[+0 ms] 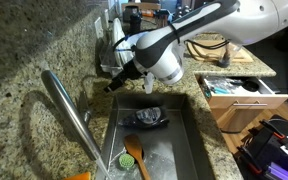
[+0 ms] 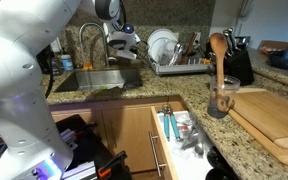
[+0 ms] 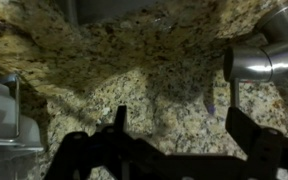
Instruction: Close the tap
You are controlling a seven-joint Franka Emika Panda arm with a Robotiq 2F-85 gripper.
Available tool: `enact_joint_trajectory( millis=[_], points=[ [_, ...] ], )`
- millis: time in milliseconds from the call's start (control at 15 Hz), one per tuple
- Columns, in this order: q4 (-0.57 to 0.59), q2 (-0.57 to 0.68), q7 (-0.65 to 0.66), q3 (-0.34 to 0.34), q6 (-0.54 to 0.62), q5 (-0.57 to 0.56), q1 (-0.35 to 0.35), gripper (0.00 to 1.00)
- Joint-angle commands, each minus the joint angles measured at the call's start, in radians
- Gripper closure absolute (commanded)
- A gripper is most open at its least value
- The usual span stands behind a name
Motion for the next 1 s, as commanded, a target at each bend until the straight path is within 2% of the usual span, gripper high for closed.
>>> enact_joint_trajectory(
  millis=[0, 267, 467, 667, 800, 867, 933],
  points=[
    [0.011, 0.014, 0.004, -0.021, 0.001, -0.015, 0.022, 0.0],
    [0.036, 0.037, 0.001, -0.049, 0.01, -0.03, 0.055, 0.0],
    [0.13, 0.118, -0.019, -0.042, 0.001, -0.07, 0.077, 0.0],
    [0.222, 0.2, -0.062, 0.017, 0.0, -0.118, 0.085, 0.0],
    [0.291, 0.266, -0.125, 0.105, 0.016, -0.151, 0.071, 0.0],
    [0.197, 0.188, -0.052, 0.033, 0.003, -0.13, 0.082, 0.0],
    [0.216, 0.205, -0.059, 0.048, 0.003, -0.133, 0.084, 0.0]
  ],
)
